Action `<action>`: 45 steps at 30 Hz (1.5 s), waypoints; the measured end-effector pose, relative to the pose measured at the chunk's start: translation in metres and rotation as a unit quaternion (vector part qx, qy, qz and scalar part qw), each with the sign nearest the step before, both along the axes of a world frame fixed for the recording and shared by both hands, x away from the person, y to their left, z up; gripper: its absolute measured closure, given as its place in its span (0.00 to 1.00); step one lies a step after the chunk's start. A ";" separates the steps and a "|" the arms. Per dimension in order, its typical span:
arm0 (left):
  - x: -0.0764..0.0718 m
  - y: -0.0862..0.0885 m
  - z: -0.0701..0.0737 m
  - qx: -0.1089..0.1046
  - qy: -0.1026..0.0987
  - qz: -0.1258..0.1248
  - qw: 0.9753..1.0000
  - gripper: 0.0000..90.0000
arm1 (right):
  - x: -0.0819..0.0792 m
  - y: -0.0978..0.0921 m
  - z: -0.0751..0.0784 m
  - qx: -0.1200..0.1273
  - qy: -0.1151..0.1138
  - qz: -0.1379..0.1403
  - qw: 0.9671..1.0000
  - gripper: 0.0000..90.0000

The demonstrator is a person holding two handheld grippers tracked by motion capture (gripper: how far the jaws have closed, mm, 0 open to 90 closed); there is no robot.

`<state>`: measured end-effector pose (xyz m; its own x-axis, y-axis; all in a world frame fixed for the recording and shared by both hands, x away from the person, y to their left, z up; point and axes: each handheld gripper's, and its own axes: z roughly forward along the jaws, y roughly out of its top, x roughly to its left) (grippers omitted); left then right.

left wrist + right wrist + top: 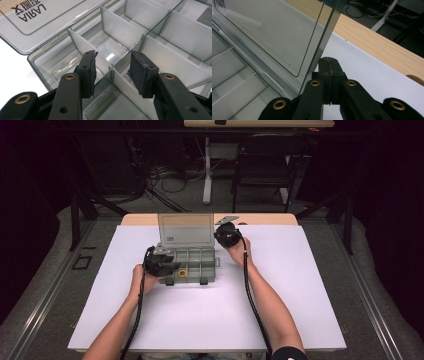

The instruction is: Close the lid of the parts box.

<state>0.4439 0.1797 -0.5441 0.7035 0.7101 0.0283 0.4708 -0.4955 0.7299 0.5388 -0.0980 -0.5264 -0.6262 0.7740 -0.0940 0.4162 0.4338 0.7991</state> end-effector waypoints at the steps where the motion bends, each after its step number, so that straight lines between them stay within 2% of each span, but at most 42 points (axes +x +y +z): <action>1: 0.000 0.000 0.000 0.000 0.000 0.000 1.000 0.63 | 0.000 0.000 0.000 0.001 -0.002 0.000 1.000 1.00; 27: 0.000 0.001 -0.001 -0.005 -0.003 0.000 1.000 0.63 | -0.009 -0.004 0.013 0.016 -0.035 0.014 0.999 1.00; 30: 0.001 0.002 -0.001 -0.012 0.001 -0.001 1.000 0.62 | -0.011 -0.004 0.016 0.022 -0.045 0.015 0.999 1.00; 45: 0.000 0.000 -0.001 -0.004 -0.004 0.003 1.000 0.61 | -0.017 -0.007 0.028 0.030 -0.076 0.029 0.996 1.00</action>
